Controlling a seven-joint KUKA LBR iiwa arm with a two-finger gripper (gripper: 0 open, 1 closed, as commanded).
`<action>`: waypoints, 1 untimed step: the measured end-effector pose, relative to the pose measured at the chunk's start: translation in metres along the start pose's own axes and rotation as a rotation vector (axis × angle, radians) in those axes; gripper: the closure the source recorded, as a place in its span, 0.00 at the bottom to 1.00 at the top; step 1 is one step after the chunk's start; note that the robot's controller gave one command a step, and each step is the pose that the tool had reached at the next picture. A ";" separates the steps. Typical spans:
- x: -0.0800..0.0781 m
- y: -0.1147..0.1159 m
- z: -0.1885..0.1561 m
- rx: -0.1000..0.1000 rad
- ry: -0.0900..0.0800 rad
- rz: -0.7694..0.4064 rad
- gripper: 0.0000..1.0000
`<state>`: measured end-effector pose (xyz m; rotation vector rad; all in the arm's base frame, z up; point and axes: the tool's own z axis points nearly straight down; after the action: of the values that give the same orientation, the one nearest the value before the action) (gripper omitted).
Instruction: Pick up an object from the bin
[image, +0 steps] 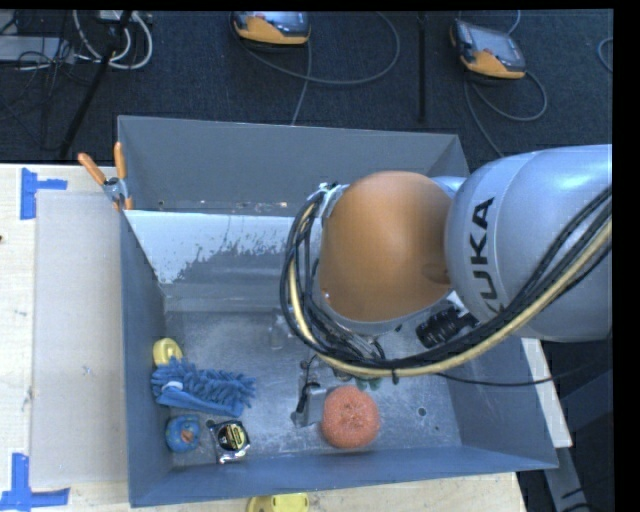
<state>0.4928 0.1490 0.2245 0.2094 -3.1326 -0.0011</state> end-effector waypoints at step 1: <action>0.010 -0.038 0.047 0.001 -0.006 0.022 0.00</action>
Offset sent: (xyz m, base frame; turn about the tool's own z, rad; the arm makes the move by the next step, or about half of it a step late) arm 0.0195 -0.0646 -0.0740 -0.0557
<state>0.4881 0.1103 0.1778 0.1754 -3.1405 -0.0006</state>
